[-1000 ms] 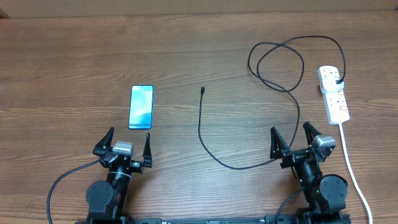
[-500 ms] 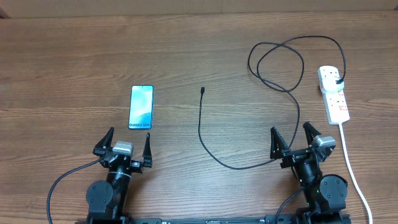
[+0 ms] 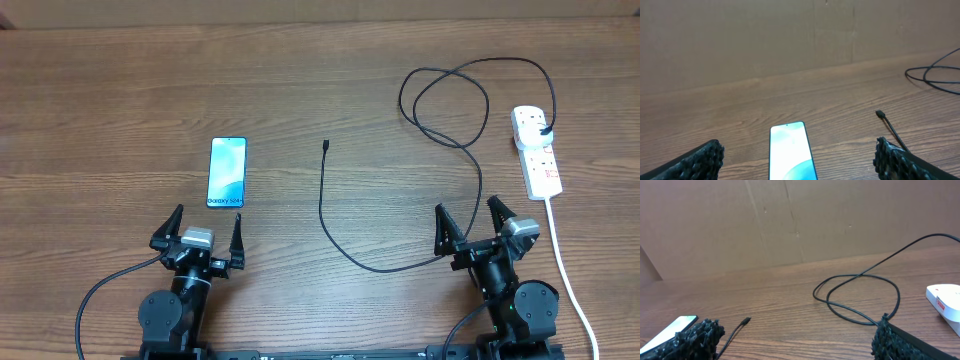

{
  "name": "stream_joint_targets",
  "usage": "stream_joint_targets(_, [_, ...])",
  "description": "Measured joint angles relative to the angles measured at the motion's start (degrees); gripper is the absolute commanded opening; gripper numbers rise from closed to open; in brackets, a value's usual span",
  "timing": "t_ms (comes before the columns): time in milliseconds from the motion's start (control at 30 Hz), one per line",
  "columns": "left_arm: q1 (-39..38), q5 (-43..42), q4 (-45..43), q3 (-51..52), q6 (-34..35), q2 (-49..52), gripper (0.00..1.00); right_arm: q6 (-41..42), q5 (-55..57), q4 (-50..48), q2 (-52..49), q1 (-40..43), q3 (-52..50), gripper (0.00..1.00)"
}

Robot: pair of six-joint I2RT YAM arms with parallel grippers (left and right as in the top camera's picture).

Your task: Plug charger to phone and switch on socket

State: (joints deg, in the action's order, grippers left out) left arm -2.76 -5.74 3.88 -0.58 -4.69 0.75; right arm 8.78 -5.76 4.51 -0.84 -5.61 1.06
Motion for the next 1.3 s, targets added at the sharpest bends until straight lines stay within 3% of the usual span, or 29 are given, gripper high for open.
stream_joint_targets(1300, [0.0, 2.6, 0.3, 0.0, -0.2, 0.0, 0.99, 0.0, 0.0, 0.0, 0.0, 0.0, 0.0, 1.00])
